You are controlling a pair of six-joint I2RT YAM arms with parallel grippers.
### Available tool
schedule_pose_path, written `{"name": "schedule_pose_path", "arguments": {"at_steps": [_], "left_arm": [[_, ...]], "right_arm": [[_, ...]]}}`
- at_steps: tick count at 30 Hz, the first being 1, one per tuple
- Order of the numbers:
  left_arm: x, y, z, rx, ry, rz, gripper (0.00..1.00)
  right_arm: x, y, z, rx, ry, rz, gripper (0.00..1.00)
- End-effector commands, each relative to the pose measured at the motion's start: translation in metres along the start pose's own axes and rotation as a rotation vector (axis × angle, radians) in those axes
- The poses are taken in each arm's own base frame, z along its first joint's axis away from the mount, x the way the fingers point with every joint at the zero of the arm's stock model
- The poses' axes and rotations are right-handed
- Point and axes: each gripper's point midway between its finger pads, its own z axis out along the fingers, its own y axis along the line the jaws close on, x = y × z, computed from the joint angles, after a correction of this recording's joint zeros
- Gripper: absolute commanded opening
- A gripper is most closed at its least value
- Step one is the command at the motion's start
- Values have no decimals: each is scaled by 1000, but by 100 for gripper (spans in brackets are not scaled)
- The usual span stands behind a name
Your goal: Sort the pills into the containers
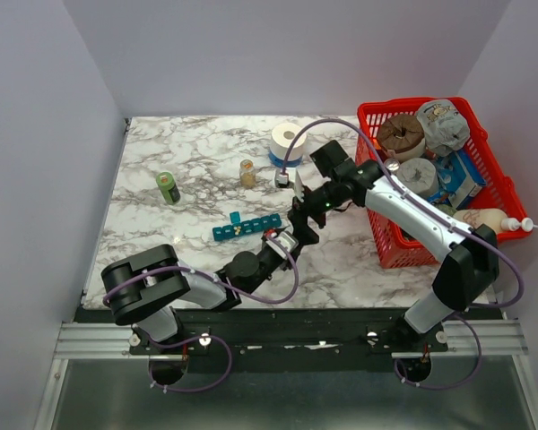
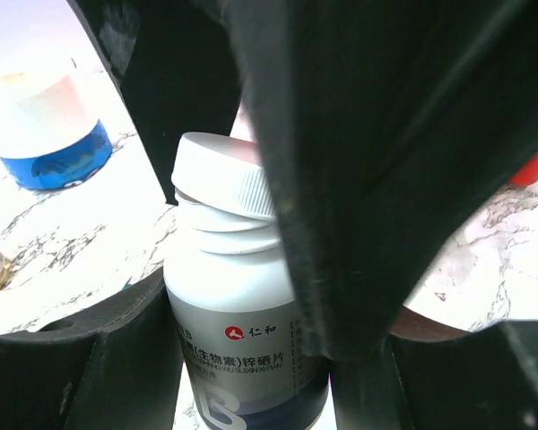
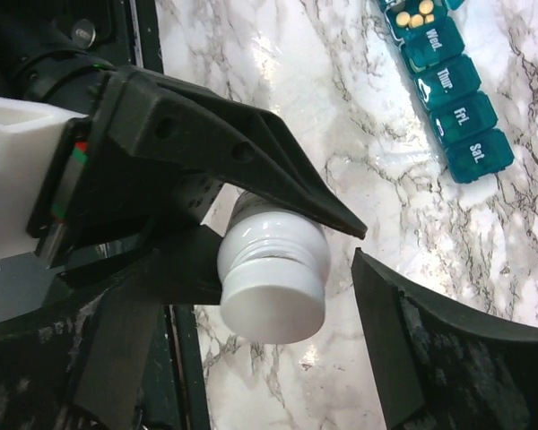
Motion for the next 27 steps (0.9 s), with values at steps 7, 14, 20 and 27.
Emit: {"name": "schedule_pose_path", "arguments": {"at_steps": [7, 14, 20, 27], "left_arm": [[-23, 7, -3, -8, -92, -89, 0], [-24, 4, -9, 33, -101, -93, 0], [-29, 0, -15, 73, -123, -92, 0], [-44, -12, -32, 184, -167, -83, 0]], "right_arm": [[-27, 26, -24, -35, -67, -65, 96], [-39, 26, -44, 21, -90, -125, 96], [-42, 22, -50, 44, -98, -151, 96], [-42, 47, -66, -30, -130, -407, 93]]}}
